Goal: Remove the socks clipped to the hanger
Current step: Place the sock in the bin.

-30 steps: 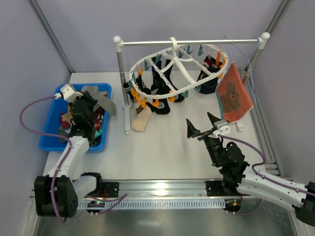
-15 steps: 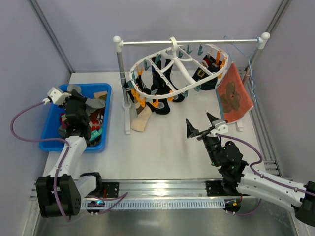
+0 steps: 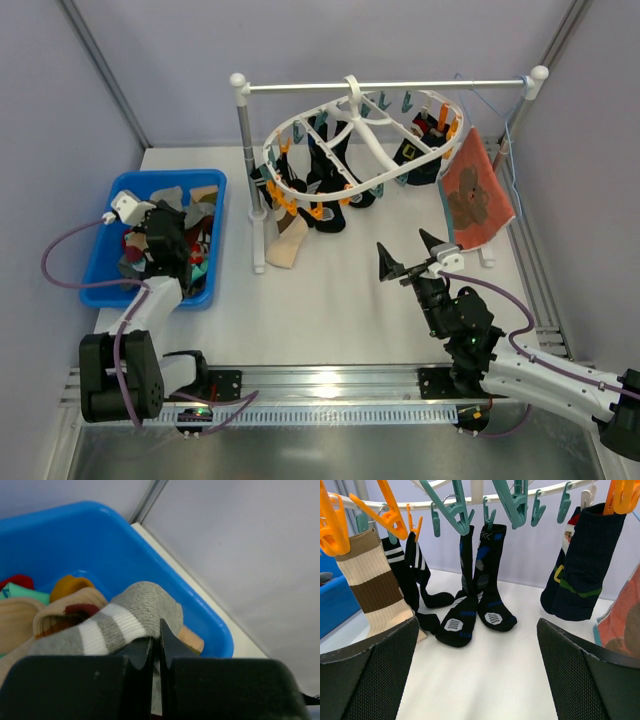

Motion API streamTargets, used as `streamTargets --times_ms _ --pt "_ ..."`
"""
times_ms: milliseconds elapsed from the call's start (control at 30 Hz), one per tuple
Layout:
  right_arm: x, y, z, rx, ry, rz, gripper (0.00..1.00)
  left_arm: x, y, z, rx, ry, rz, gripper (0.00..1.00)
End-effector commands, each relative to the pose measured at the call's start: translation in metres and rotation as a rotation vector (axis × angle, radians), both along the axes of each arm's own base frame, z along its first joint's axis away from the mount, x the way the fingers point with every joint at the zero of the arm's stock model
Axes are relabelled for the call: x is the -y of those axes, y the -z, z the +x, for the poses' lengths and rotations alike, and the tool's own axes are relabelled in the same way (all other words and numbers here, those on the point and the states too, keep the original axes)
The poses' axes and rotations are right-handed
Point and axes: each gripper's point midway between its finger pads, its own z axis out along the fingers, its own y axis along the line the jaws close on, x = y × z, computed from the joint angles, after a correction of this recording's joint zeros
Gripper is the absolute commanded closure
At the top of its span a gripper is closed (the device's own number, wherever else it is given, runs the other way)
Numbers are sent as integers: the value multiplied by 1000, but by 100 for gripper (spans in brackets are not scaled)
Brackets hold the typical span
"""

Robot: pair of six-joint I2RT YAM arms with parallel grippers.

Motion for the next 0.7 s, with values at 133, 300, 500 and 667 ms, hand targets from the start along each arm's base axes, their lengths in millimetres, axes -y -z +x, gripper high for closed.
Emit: streamTargets --times_ms 133,300,500,667 --pt "2 -11 -2 17 -9 56 0 -2 8 -7 16 -15 -36 97" --pt "3 -11 -2 17 -8 57 0 4 0 -15 27 -4 -21 40" --pt "3 -10 -2 15 -7 55 1 28 -18 -24 14 11 37 14" --pt "3 -11 -2 16 -6 57 0 48 -19 -23 -36 105 26 0"
